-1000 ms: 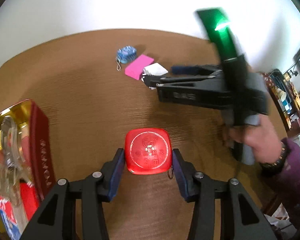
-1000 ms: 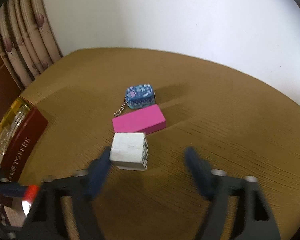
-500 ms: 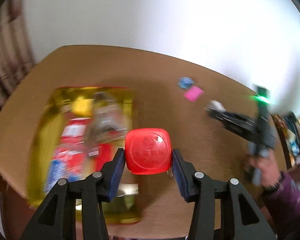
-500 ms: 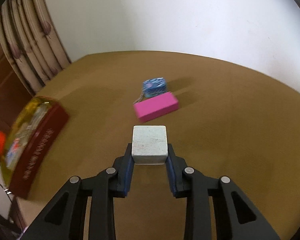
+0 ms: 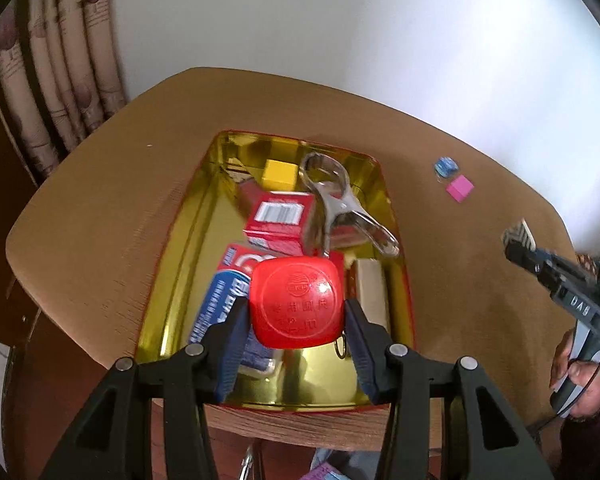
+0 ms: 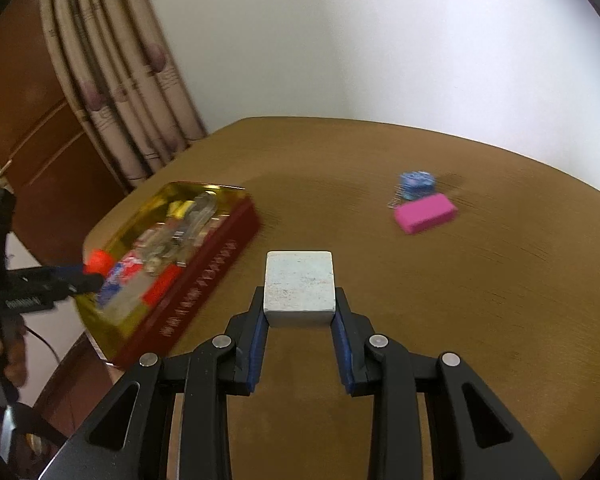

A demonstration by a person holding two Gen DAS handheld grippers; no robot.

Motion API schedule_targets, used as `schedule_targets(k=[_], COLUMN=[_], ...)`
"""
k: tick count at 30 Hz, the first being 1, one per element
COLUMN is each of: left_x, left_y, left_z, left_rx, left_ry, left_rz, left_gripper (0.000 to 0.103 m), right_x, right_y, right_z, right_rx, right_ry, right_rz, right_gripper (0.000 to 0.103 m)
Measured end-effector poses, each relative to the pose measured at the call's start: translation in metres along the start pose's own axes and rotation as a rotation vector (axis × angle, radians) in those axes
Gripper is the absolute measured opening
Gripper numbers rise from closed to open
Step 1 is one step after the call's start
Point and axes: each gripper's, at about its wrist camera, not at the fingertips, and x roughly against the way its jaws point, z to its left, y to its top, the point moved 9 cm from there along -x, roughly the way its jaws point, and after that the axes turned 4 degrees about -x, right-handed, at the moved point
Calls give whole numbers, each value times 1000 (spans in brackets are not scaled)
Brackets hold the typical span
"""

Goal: Organize rigid objects
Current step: 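Carry the tape measure over the tin with the left tool while the right tool grasps the white cube, then lower the tape measure into the tin with the left tool while the right tool drops the white cube in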

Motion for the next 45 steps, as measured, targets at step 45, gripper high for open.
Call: schedule_targets(k=[45], left_x=[19], left_y=[-36], left_z=[40], left_rx=[70], left_ry=[149], left_rz=[-133], left_gripper=[59], right_x=[-178], right_y=[47], right_z=[207], right_rx=[215], right_ry=[128], right_rz=[260], right_gripper=[30])
